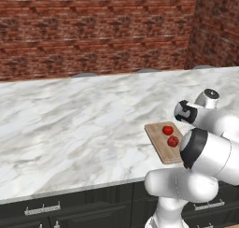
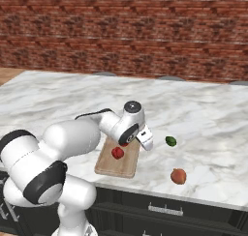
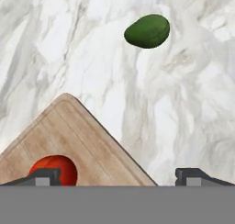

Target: Place the avocado, onion, tomato, and bell pepper on the cutting board.

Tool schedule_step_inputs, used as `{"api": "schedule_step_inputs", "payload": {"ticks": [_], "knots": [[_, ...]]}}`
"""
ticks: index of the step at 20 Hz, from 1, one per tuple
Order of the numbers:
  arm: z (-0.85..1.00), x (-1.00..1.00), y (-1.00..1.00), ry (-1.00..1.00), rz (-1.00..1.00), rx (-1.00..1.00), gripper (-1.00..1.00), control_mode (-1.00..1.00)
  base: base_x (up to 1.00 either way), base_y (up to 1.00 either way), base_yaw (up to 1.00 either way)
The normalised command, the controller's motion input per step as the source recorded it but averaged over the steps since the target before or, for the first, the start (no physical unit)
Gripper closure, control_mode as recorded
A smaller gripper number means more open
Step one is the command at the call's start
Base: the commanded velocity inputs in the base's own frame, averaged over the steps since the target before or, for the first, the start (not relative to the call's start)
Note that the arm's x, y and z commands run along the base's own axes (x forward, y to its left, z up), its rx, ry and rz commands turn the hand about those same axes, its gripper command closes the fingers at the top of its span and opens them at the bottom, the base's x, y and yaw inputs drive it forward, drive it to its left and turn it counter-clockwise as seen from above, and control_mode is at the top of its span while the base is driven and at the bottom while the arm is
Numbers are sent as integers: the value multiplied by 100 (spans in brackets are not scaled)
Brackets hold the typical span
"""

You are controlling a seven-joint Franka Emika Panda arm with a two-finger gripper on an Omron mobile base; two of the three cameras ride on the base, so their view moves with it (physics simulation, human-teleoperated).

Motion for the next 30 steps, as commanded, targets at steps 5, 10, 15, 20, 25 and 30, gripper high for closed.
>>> {"api": "schedule_step_inputs", "payload": {"ticks": [5, 10, 15, 20, 25, 30], "knots": [[52, -4, -57, -10, 1, -1, -100, -100, 0, 0, 0], [33, -18, -62, -8, 0, -2, -100, -100, 0, 0, 0], [11, -34, -65, -3, 0, 0, -100, -100, 0, 0, 0], [1, -67, -45, -2, 0, 0, -100, -100, 0, 0, 0], [-16, -66, -12, -3, -4, -1, -100, -100, 0, 0, 0], [-21, -42, 0, -4, 0, 0, -100, -100, 0, 0, 0]]}}
